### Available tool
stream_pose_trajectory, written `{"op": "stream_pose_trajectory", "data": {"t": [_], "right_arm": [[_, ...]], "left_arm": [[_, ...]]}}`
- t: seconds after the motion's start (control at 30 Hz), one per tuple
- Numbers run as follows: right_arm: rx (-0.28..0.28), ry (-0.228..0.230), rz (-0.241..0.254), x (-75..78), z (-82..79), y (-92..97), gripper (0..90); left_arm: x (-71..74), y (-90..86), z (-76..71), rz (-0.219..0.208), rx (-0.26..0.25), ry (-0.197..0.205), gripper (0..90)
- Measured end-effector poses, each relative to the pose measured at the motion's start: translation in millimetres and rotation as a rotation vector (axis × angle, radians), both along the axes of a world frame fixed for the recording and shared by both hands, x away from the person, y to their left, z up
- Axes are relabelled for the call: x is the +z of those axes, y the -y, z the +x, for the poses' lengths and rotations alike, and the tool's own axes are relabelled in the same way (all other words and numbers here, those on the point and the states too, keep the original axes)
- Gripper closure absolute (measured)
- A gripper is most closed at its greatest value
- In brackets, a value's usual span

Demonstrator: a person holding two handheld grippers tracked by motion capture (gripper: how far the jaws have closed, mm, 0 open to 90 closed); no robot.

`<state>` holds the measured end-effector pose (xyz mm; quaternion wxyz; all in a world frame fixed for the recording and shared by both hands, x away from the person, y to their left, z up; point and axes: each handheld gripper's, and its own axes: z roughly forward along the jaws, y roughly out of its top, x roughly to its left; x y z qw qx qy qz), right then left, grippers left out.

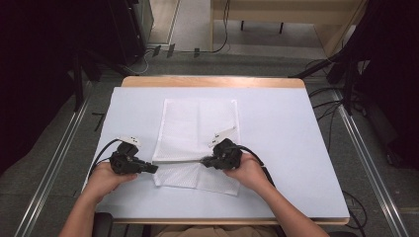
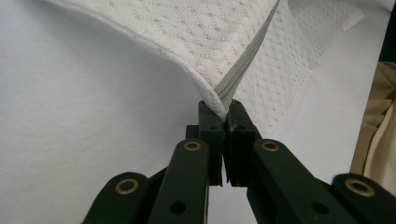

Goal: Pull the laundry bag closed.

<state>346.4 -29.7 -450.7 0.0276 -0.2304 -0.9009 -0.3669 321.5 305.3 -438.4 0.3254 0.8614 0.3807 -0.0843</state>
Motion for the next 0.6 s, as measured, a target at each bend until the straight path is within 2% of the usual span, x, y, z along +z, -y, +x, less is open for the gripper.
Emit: {"op": "stream_pose_trajectory", "data": {"t": [0.6], "right_arm": [[-0.024,-0.007,-0.024,-1.4,-1.4,25.1,88.2]], "left_arm": [[0.8,-2.7,-0.8,-0.008,0.002,-0.002,88.2]]}}
